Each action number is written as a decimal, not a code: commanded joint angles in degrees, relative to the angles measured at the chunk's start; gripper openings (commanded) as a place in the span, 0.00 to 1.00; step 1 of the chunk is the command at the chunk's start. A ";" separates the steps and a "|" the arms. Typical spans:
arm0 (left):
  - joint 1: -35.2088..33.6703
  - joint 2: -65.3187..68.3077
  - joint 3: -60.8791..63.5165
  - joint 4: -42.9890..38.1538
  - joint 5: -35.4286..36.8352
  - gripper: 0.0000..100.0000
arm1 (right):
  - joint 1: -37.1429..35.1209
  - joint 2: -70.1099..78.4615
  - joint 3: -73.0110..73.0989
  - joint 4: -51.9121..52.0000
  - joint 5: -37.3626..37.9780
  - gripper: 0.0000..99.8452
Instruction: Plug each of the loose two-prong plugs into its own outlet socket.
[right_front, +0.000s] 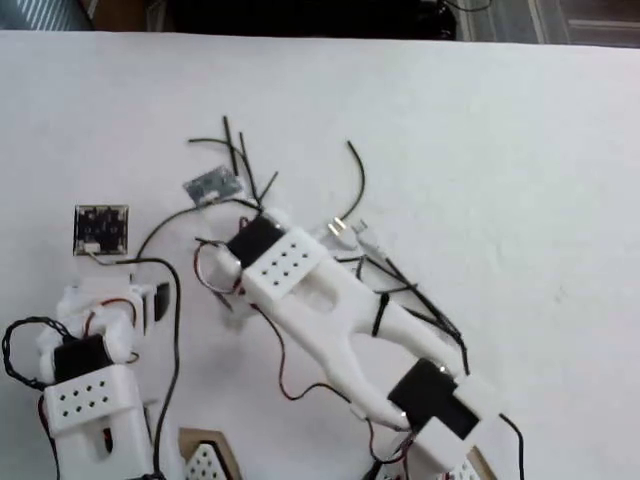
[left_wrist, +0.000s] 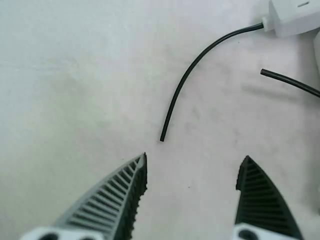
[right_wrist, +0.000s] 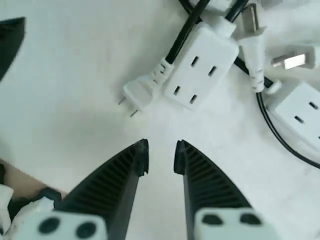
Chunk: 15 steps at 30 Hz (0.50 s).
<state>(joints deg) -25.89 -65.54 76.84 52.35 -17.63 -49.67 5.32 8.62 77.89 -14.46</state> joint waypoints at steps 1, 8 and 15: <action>-0.57 -1.01 -0.18 -1.23 0.53 0.28 | 0.66 0.31 1.85 -5.85 -1.49 0.09; -0.57 -1.01 -0.18 -1.23 0.53 0.28 | -0.84 0.31 2.64 -7.69 -3.69 0.09; -0.57 -1.01 -0.18 -1.23 0.53 0.28 | -3.74 6.29 2.55 -10.77 -7.21 0.09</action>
<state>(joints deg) -25.89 -65.54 76.84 52.35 -17.63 -53.19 10.07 11.52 68.84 -21.05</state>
